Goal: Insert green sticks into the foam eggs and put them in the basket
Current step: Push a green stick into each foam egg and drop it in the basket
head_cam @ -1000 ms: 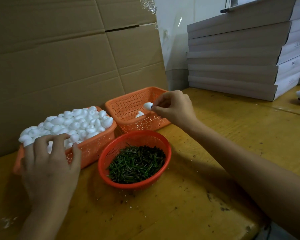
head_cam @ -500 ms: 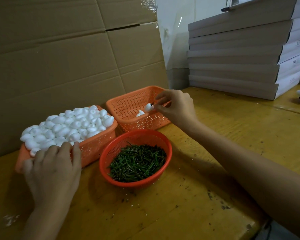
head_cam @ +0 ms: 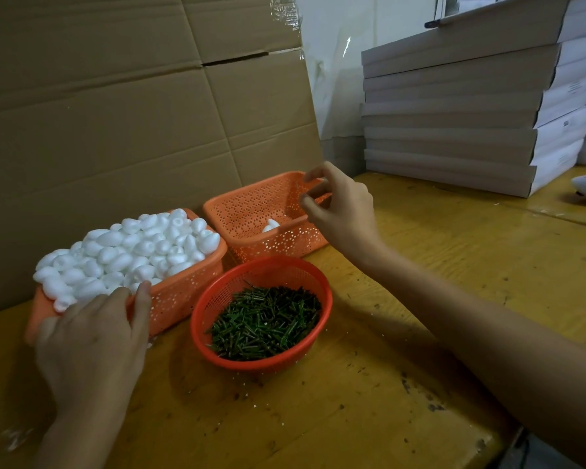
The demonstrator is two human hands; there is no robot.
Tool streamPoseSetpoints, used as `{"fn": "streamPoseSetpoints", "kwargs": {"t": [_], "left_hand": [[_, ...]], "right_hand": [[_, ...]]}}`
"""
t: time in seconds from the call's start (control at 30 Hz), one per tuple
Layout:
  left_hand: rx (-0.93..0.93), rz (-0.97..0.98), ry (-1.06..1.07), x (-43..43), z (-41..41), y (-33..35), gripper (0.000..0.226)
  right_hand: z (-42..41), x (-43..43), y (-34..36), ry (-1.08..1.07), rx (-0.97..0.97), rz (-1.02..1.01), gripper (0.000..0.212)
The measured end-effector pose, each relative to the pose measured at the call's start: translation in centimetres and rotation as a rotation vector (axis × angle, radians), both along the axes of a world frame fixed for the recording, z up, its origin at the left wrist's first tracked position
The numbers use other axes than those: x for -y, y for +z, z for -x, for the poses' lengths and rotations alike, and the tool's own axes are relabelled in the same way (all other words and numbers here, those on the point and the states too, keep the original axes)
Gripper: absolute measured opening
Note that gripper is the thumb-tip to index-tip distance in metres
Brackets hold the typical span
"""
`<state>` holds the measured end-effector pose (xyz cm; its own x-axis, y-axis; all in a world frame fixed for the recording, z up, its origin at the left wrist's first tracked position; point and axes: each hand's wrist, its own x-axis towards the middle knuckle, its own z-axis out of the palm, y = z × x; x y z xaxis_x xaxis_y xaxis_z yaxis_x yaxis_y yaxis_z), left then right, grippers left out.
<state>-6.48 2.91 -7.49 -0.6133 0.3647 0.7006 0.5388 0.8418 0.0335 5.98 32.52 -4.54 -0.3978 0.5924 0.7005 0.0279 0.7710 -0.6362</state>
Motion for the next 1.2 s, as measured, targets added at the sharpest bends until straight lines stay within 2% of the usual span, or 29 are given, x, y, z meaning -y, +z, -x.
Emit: {"fn": "streamPoseSetpoints", "kwargs": {"t": [0.13, 0.43, 0.7, 0.9, 1.2], "left_hand": [[-0.024, -0.012, 0.003, -0.1, 0.2, -0.1, 0.051], [0.088, 0.089, -0.006, -0.5, -1.0, 0.5, 0.058], [0.020, 0.038, -0.048, -0.3, -0.2, -0.1, 0.053], [0.021, 0.122, -0.051, -0.4, -0.4, 0.0, 0.047], [0.071, 0.083, -0.056, -0.2, 0.0, -0.1, 0.060]], "right_hand": [[0.0, 0.4, -0.2, 0.020, -0.002, -0.005, 0.018], [-0.3, 0.7, 0.2, 0.036, -0.012, 0.017, 0.018], [-0.6, 1.1, 0.5, 0.060, -0.024, 0.031, 0.018], [-0.8, 1.2, 0.7, 0.071, -0.018, 0.047, 0.019], [-0.7, 1.3, 0.7, 0.087, -0.006, 0.053, 0.019]]}}
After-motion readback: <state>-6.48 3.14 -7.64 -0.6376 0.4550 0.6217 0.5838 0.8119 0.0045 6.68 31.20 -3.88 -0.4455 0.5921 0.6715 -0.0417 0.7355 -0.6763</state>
